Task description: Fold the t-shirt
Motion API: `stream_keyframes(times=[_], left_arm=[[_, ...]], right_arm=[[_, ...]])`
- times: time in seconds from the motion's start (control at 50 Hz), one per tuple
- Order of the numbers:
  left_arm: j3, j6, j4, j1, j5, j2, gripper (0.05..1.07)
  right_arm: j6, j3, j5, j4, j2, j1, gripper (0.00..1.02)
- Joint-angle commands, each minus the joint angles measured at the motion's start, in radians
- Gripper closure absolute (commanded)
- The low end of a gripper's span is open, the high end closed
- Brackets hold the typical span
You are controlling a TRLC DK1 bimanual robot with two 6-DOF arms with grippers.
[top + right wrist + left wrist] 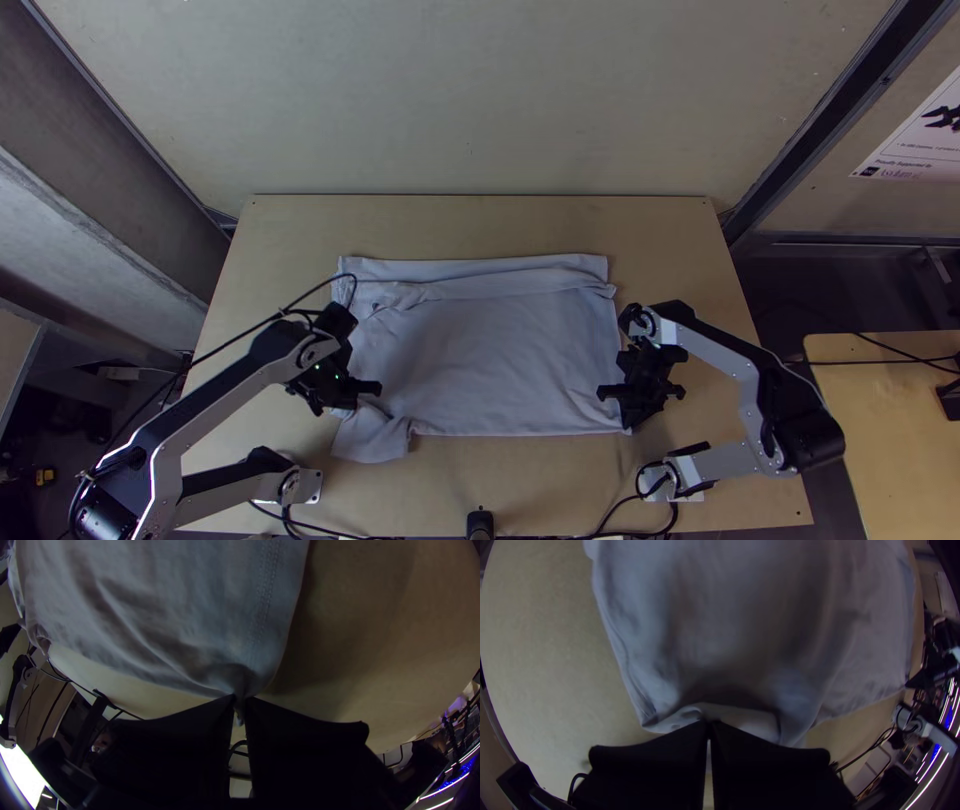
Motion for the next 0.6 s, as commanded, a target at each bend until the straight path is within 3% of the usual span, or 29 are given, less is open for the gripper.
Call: stream_keyframes(times=[0.0,0.2,0.3,0.58], left_arm=[[0.048,-0.016,-0.019,0.064,0.008,-0.017,1.04],[0.102,0.039,-0.049,0.156,0.011,-0.046,1.04],[0.122,0.058,-0.064,0.177,0.01,-0.057,1.04],[0.215,0.142,-0.078,0.289,0.011,-0.029,1.04]], right_arm=[[-0.01,0.042,0.008,-0.051,-0.062,0.004,1.0],[-0.005,0.112,0.021,-0.097,-0.128,0.002,0.99],[-0.005,0.154,0.059,-0.109,-0.145,0.0,1.0],[-0.008,0.262,0.105,-0.1,-0.122,-0.069,1.0]])
